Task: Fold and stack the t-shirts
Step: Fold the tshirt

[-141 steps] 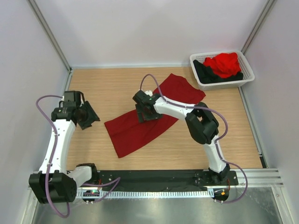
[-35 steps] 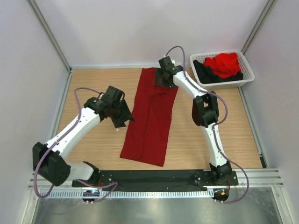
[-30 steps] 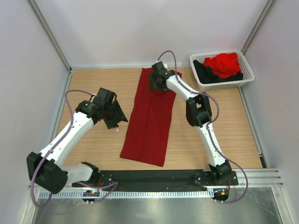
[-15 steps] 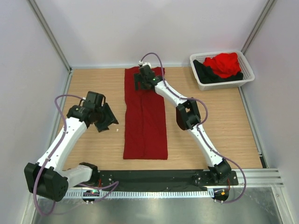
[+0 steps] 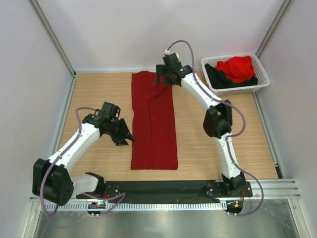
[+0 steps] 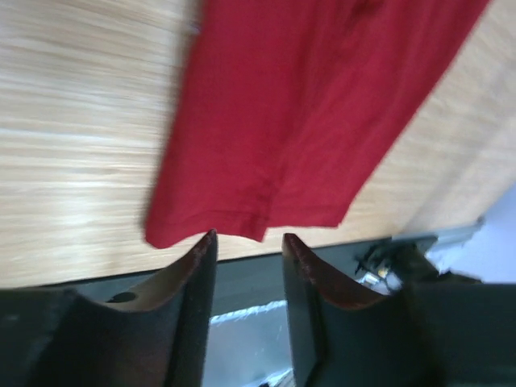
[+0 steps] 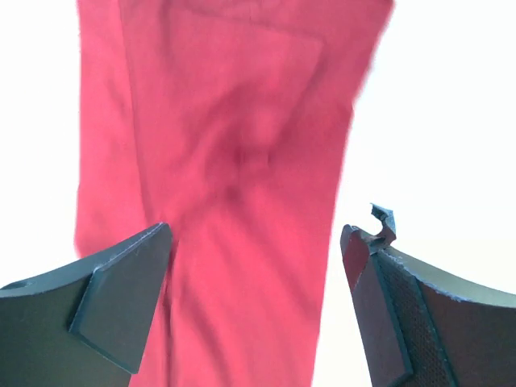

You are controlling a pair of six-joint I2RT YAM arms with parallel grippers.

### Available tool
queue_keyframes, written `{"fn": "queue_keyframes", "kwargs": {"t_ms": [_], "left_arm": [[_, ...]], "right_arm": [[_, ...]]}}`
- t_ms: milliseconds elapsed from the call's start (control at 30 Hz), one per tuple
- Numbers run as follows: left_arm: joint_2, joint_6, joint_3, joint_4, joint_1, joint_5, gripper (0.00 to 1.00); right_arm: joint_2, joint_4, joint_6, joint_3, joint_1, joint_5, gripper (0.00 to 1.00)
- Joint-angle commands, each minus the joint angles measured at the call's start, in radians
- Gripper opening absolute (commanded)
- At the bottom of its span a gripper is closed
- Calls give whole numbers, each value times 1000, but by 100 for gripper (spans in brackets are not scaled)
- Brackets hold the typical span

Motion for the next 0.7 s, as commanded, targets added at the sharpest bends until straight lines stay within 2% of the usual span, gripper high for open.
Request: {"fn": "queue_keyframes", "kwargs": {"t_ms": [0, 33, 67, 133, 167, 200, 233, 333, 400, 533, 667], "left_arm": [[30, -61, -24, 173, -97, 165, 38], [55, -81, -43, 198, -126, 177, 35], [64, -95, -54, 222, -171, 176, 32], [79, -137, -89, 252, -211, 168, 26], [113, -170, -126, 300, -256, 169, 21], [113, -170, -126, 301, -257, 169, 21], [122, -178, -143, 313, -269, 169, 20], [162, -203, -148, 351, -324, 148, 17], [191, -222, -143, 368, -369, 134, 16], [231, -255, -149, 399, -412, 101, 16], [277, -287, -212, 397, -420, 58, 12]], "right_arm": [[-283, -78, 68, -197, 12, -73, 93], [-398, -53, 79, -372, 12, -114, 92], [-454, 0, 92, -459, 12, -210, 90], [-558, 48, 146, -689, 12, -288, 83], [-713, 83, 174, -869, 15, -405, 71], [-715, 84, 181, -923, 17, -406, 70], [-786, 94, 188, -978, 17, -421, 68], [-880, 137, 195, -1187, 18, -491, 53], [-954, 154, 200, -1318, 20, -535, 47], [-1028, 186, 206, -1478, 20, -605, 32], [-1086, 200, 214, -1584, 18, -658, 28]]}}
